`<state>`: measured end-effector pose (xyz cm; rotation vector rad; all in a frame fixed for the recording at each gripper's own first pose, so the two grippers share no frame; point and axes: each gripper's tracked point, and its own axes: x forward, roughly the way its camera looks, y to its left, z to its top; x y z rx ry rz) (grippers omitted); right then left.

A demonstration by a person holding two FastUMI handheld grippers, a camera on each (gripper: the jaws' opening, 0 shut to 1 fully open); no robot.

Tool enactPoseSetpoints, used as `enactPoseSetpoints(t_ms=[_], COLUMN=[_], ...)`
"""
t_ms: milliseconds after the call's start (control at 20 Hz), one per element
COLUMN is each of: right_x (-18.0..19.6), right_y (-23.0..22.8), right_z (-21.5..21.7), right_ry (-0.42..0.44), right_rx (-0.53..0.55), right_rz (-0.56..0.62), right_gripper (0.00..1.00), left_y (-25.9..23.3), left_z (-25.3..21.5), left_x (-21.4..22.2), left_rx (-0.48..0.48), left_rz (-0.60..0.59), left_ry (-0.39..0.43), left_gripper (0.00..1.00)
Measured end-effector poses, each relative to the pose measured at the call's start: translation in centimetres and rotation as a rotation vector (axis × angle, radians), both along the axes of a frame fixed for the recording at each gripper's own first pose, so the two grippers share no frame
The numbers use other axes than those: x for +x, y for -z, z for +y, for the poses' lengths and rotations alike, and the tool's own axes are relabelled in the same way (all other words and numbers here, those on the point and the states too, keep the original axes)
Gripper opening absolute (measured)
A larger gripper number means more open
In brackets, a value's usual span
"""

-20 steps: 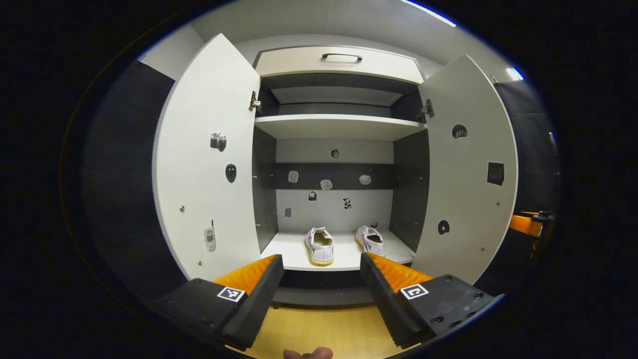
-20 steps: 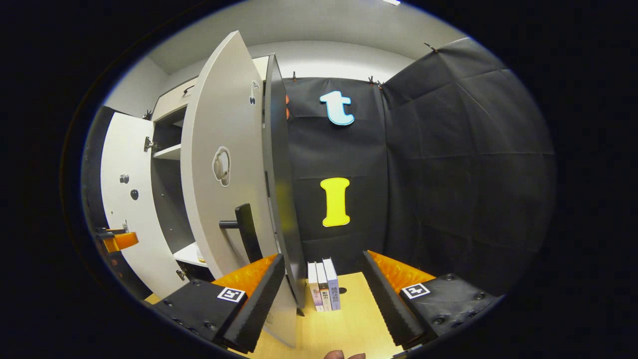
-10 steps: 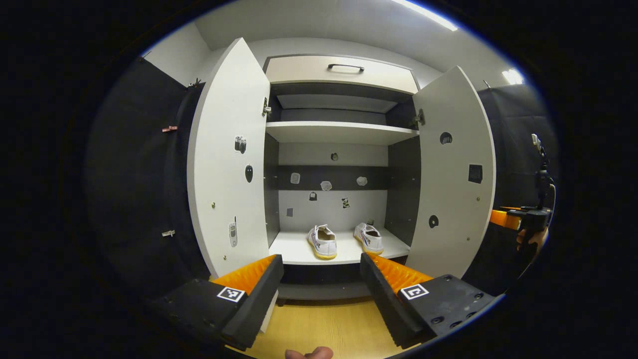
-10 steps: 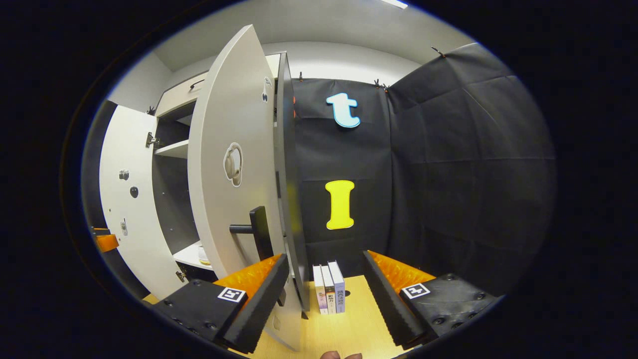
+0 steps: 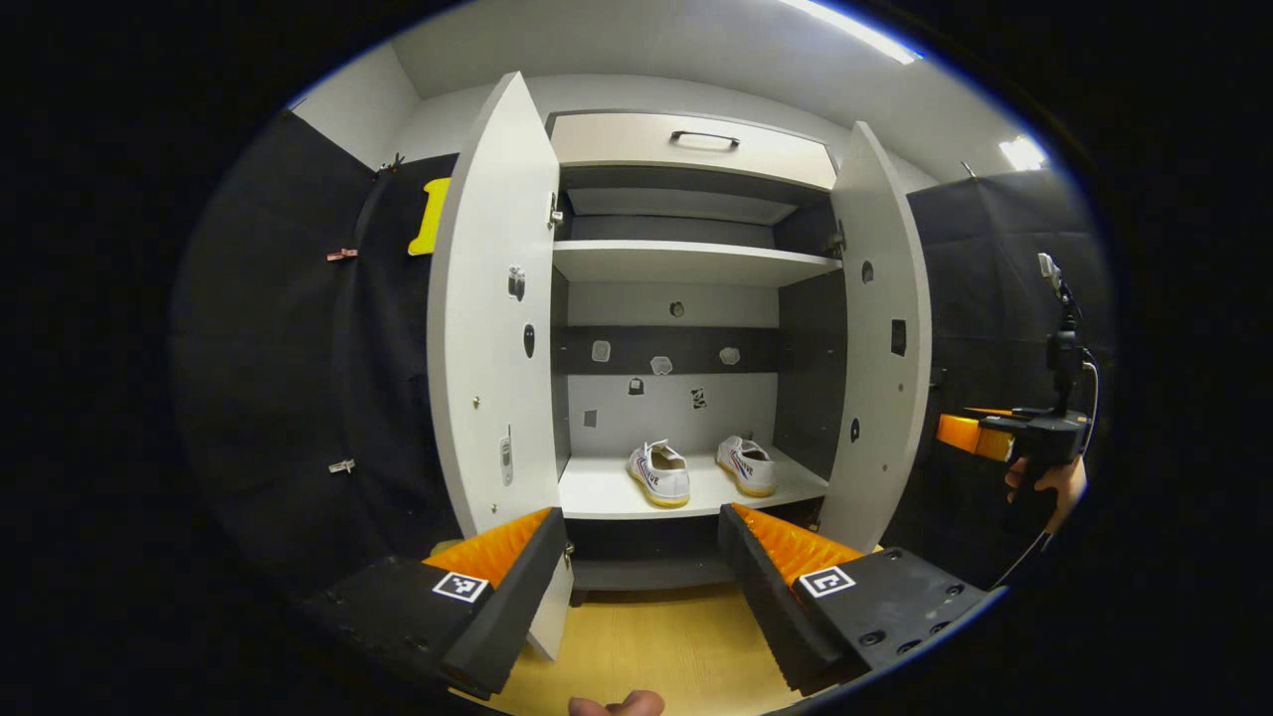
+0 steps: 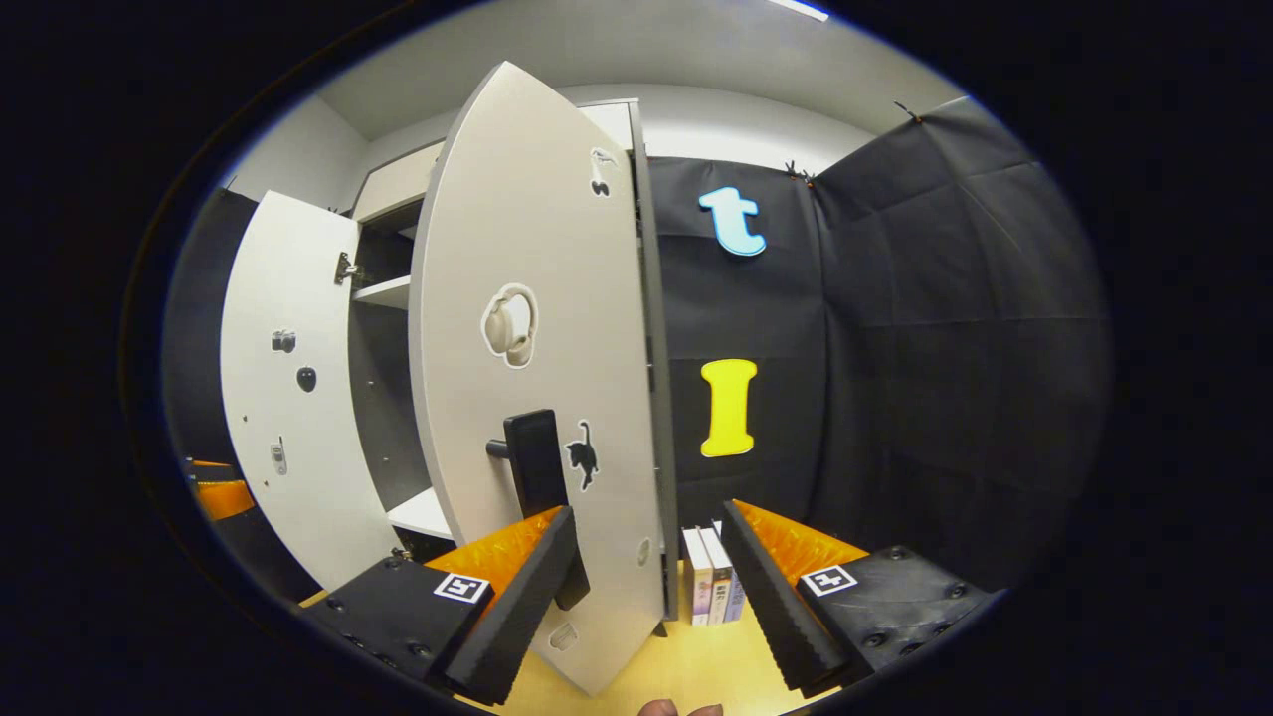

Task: Grab one shoe with the right hand and put it into the shoe cabinet, grab the other shoe with the left hand and put it into the shoe cabinet; then close the right door with the right hand and the left door with the left hand.

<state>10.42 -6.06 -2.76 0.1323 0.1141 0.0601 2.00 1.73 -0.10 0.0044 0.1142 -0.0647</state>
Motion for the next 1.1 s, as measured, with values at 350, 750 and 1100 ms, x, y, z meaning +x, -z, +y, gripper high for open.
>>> enactPoseSetpoints(t_ms=[350, 750, 1100], right_x=[-1.1, -5.3, -6.3], right_y=[-0.4, 0.1, -0.7], right_z=[5.9, 6.4, 5.8], right_ry=[-0.078, -0.099, -0.092], right_rx=[0.032, 0.016, -0.011], right_rz=[-0.012, 0.017, 0.003], right_gripper=[0.98, 0.98, 0.98], left_y=[0.0, -1.5, -2.7], left_z=[3.7, 9.7, 18.9], left_x=[-1.3, -1.9, 0.0], left_rx=[-0.010, -0.010, 0.032], left_rz=[-0.004, -0.046, -0.107], left_ry=[-0.037, -0.092, -0.261], left_gripper=[0.97, 0.97, 0.97])
